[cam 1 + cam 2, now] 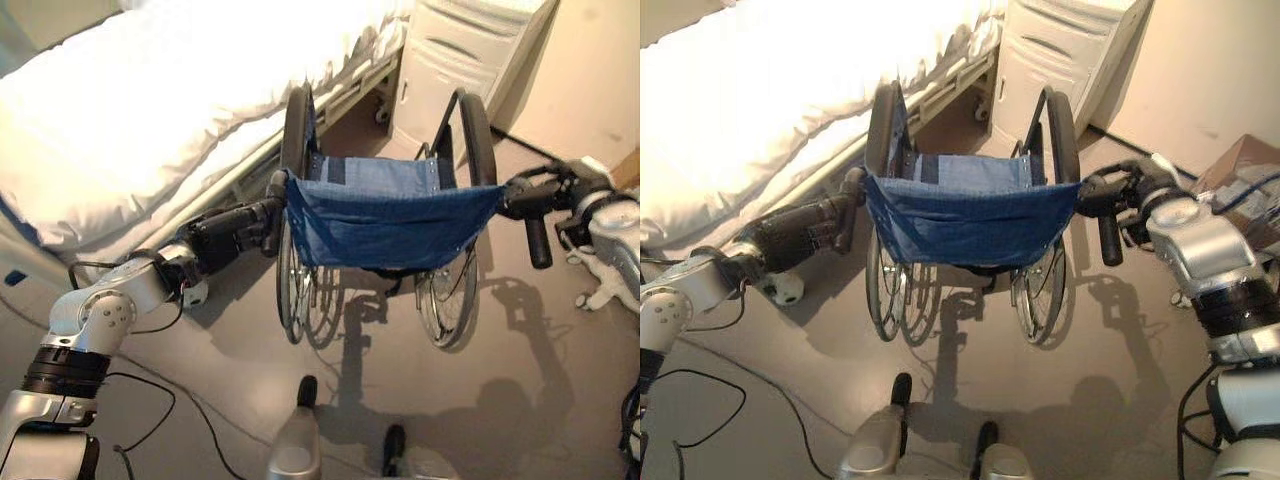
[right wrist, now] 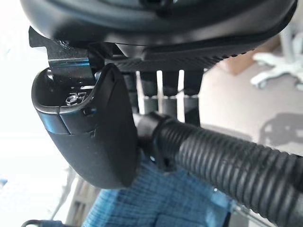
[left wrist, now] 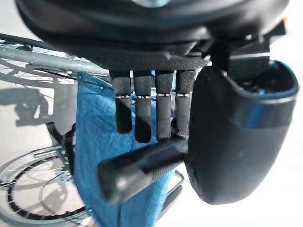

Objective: Push the wheelchair next to the bed

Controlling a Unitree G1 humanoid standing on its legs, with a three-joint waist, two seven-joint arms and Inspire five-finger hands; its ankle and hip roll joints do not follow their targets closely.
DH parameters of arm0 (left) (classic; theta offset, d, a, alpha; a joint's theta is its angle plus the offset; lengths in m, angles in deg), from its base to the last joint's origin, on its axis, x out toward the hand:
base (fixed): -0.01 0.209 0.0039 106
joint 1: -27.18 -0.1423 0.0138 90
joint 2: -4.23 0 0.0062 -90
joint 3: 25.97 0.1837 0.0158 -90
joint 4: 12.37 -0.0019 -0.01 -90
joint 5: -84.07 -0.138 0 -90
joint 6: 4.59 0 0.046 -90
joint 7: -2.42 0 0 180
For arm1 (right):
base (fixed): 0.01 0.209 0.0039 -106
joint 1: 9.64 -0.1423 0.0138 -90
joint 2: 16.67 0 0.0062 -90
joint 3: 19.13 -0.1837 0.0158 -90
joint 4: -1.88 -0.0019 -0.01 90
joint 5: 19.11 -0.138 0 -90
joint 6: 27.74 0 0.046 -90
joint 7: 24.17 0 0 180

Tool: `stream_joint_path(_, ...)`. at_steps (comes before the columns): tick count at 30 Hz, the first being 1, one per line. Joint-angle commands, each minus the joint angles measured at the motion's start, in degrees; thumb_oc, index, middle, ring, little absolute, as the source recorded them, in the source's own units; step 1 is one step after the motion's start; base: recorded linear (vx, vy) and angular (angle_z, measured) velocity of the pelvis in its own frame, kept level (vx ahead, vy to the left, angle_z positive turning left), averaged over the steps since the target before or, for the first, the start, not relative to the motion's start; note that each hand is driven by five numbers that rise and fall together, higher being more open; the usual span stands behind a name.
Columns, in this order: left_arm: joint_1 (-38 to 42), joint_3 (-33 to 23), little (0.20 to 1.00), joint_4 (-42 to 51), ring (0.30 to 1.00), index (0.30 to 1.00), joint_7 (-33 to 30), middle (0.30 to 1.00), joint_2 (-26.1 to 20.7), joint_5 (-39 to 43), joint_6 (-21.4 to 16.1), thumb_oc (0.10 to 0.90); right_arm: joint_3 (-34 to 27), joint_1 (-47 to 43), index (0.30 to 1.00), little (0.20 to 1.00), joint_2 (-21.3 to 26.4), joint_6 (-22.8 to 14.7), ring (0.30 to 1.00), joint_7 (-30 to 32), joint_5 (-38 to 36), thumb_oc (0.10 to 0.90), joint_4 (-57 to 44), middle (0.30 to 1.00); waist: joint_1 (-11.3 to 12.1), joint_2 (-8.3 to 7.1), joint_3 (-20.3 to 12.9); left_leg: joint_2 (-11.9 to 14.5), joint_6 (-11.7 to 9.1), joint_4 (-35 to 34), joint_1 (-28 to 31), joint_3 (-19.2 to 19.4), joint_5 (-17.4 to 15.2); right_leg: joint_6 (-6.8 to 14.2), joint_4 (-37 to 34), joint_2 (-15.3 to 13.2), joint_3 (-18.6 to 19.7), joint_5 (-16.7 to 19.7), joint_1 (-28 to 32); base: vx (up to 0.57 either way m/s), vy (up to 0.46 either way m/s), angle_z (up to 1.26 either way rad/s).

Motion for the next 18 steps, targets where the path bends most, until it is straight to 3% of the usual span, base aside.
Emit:
stream_joint_path(1,6.9,-6.2,0.3,4.0,0.3,0.3,0.5,0.3,-3.4,4.9,-9.0,0.4,3.0,-3.6,0.3,0.3,-6.6,-11.3,0.3,-5.7,-5.9,0.4,-10.3,0.3,4.5,0.51,-14.4,-0.6,-2.2,0.8,2.5,1.0,-2.1,0.7,4.4,-1.4,1.3,2.8,-1.6,0.18,0.196,-0.04)
stream_joint_path(6,9.8,-3.2,0.3,0.5,0.3,0.3,1.3,0.3,-3.2,4.0,-9.1,0.4,3.6,-3.5,0.3,0.3,-8.7,-12.1,0.3,-4.7,-5.2,0.4,-8.3,0.3,4.0,0.41,-14.1,-2.6,0.1,2.2,3.8,1.7,-4.6,1.4,7.5,-3.1,2.1,2.2,-2.8,0.17,0.162,-0.01)
stream_joint_path(11,9.9,-3.1,0.3,-2.3,0.3,0.3,2.4,0.3,-3.4,2.8,-8.6,0.4,3.9,-3.9,0.3,0.3,-10.9,-11.8,0.3,-3.8,-5.3,0.4,-7.3,0.3,4.4,0.56,-12.9,-3.5,1.9,3.0,5.4,4.5,-6.1,1.8,14.2,-4.1,-1.0,3.0,-5.5,0.12,0.093,-0.14)
stream_joint_path(18,9.1,-3.5,0.3,-2.6,0.3,0.3,0.8,0.3,-2.4,2.7,-10.0,0.4,4.2,-2.6,0.3,0.3,-12.7,-11.3,0.3,-3.6,-3.8,0.4,-7.4,0.3,4.3,0.85,-11.0,-3.9,1.6,4.4,5.7,5.7,-7.4,0.9,9.6,-2.6,-1.7,3.1,-7.0,0.08,-0.001,-0.12)
